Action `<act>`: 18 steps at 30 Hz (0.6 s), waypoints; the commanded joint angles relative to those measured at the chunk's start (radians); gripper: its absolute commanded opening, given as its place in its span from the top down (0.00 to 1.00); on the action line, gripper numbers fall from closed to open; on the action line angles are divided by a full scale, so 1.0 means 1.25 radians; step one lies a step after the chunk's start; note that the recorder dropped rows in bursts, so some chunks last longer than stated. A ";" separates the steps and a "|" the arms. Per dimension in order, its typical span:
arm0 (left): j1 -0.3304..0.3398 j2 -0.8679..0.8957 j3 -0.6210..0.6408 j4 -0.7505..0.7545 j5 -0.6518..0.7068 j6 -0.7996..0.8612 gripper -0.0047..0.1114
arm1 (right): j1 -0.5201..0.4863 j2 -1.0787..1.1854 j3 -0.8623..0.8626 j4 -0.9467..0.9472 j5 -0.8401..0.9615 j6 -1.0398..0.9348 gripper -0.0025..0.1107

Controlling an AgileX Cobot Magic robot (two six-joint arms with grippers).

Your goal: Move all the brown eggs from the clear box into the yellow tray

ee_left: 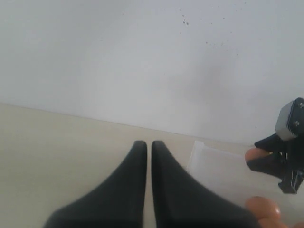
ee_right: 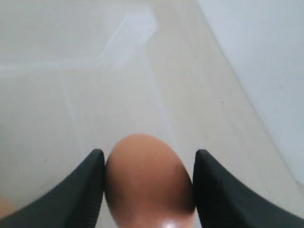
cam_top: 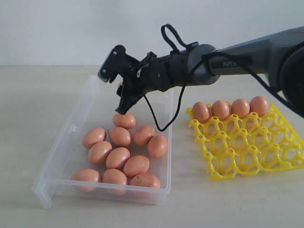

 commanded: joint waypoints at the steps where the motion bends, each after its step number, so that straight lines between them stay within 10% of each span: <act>1: -0.003 0.003 -0.003 0.000 -0.002 -0.001 0.93 | 0.000 -0.047 -0.002 0.000 -0.018 0.135 0.98; 18: -0.003 0.003 -0.003 0.000 -0.002 -0.001 0.93 | -0.074 -0.076 -0.002 0.132 0.321 0.308 0.98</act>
